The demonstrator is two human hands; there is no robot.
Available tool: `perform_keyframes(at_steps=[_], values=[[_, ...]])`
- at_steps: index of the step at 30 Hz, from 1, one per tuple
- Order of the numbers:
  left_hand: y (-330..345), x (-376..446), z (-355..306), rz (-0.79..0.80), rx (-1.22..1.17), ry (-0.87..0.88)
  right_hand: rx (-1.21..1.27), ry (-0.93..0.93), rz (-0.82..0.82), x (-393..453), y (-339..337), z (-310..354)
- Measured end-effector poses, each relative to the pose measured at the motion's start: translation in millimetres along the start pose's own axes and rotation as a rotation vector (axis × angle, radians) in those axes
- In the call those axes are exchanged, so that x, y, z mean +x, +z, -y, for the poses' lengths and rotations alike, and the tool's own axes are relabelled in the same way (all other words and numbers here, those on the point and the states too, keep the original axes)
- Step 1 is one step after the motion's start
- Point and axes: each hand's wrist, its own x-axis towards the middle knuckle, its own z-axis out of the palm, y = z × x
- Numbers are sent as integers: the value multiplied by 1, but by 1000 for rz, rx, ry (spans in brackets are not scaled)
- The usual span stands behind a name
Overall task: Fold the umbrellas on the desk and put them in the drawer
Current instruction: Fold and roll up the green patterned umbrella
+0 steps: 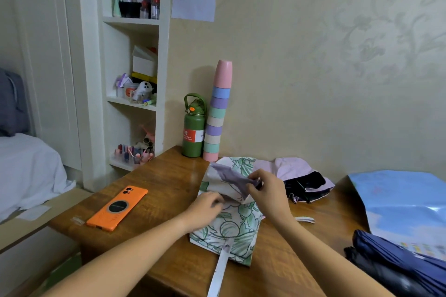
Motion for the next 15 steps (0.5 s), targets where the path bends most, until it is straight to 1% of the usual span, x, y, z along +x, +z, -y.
perform_keyframes(at_steps=[3,4,5,7,9,11,13,15], values=[[-8,5,-3,-243,-422,-277,-165,-139,-81,-15,2,-8],[-12,5,-4,-324,-534,-338,-216,-186,-109,-20,3,-11],[-17,6,-5,-401,-597,-366,-248,-225,-129,-24,4,-14],[-27,6,-6,-488,-589,-349,-259,-278,-132,-30,5,-18],[-37,7,-7,-488,-512,-323,-246,-299,-108,-33,4,-19],[-44,5,-13,-427,-451,-327,-232,-307,-88,-34,3,-20],[-49,1,-21,-347,-453,-307,-225,-300,-62,-35,1,-18],[-53,-3,-27,-302,-459,-256,-235,-297,-26,-37,0,-17]])
